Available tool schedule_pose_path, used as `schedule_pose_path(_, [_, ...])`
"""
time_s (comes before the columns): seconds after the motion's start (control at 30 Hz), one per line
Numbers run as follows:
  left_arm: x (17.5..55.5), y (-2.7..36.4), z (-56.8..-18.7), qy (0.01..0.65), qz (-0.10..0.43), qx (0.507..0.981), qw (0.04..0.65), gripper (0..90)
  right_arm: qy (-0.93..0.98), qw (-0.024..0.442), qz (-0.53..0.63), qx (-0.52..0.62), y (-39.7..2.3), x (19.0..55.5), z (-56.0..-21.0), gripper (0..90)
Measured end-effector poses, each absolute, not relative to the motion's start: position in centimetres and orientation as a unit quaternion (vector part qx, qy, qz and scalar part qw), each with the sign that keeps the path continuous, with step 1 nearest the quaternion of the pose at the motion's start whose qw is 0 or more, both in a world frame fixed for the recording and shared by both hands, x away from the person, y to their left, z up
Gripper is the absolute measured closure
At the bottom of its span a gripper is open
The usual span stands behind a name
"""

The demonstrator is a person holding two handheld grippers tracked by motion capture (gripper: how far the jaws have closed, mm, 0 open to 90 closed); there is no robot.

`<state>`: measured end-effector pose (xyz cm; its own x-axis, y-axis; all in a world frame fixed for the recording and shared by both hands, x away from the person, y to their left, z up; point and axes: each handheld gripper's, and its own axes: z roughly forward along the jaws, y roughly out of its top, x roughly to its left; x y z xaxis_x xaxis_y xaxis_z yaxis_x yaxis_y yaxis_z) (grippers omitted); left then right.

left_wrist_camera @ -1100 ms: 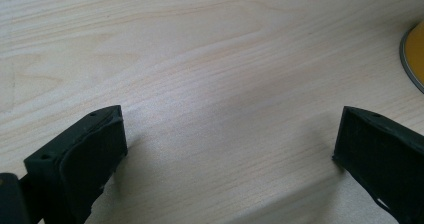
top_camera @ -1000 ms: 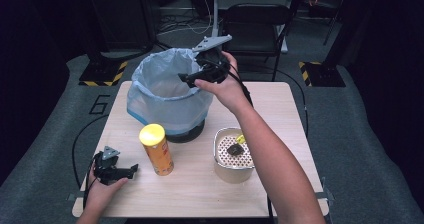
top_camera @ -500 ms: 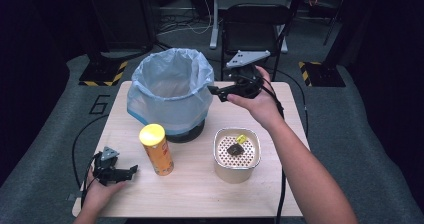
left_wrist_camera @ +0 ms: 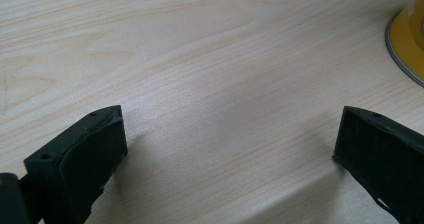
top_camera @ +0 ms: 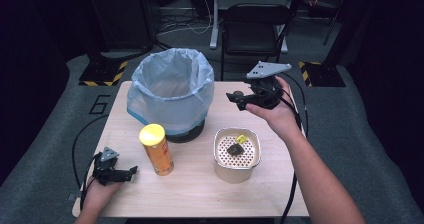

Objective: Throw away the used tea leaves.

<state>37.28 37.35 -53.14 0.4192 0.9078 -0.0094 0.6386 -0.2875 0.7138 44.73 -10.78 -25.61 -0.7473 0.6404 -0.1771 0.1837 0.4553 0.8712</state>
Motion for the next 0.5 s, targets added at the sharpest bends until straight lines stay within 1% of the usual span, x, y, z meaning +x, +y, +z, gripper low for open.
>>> schedule_pose_path(0.17, [37.3, 37.3, -53.2, 0.501, 0.211, 0.771, 0.333, 0.9, 0.814, 0.248, 0.454, 0.265, -12.1, 44.2, -26.9, 24.0])
schedule_pose_path(0.27, [37.2, 37.4, -53.1, 0.503, 0.212, 0.769, 0.332, 2.9, 0.813, 0.256, 0.446, 0.274, -12.9, 43.9, -27.7, 23.0])
schedule_pose_path(0.3, [37.2, 37.4, -53.1, 0.505, 0.214, 0.768, 0.332, 3.9, 0.812, 0.251, 0.446, 0.282, -13.1, 43.8, -28.0, 22.9])
schedule_pose_path(0.37, [37.2, 37.5, -53.0, 0.511, 0.205, 0.761, 0.343, 4.6, 0.813, 0.252, 0.442, 0.283, -13.3, 43.7, -28.3, 22.8])
schedule_pose_path(0.4, [37.2, 37.6, -52.8, 0.511, 0.196, 0.764, 0.342, 9.7, 0.815, 0.252, 0.436, 0.286, -13.7, 43.5, -28.8, 22.0])
schedule_pose_path(0.43, [37.2, 37.7, -52.7, 0.512, 0.192, 0.758, 0.356, 12.0, 0.814, 0.251, 0.438, 0.288, -13.9, 43.4, -29.0, 22.0])
schedule_pose_path(0.47, [37.1, 37.7, -52.6, 0.511, 0.184, 0.761, 0.354, 13.1, 0.814, 0.25, 0.439, 0.288, -14.1, 43.4, -29.3, 22.0])
schedule_pose_path(0.5, [37.1, 37.7, -52.6, 0.509, 0.187, 0.763, 0.351, 13.2, 0.813, 0.25, 0.438, 0.29, -14.3, 43.3, -29.5, 21.9])
